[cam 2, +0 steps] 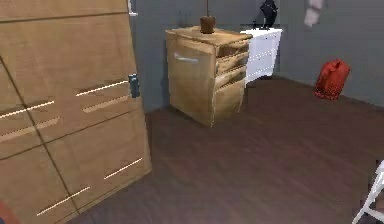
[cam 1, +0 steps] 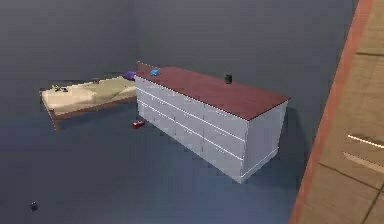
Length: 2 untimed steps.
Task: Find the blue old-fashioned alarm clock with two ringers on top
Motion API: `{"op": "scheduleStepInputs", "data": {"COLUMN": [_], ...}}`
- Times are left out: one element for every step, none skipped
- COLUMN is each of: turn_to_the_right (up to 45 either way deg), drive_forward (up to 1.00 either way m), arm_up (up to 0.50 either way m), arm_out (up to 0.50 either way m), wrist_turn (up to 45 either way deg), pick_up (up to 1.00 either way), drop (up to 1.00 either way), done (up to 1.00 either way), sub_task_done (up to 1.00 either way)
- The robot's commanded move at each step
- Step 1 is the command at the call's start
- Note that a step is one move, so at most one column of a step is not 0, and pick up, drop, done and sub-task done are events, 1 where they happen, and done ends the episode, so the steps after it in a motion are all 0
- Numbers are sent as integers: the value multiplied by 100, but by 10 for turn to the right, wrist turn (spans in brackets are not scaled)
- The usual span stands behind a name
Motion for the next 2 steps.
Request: {"op": "scheduleStepInputs", "data": {"turn_to_the_right": [-150, 0], "drive_forward": [0, 100], "arm_up": [0, 0], "arm_out": [0, 0], "wrist_turn": [0, 0], "pick_up": [0, 0], "drop": [0, 0], "done": [0, 0], "sub_task_done": [0, 0]}}
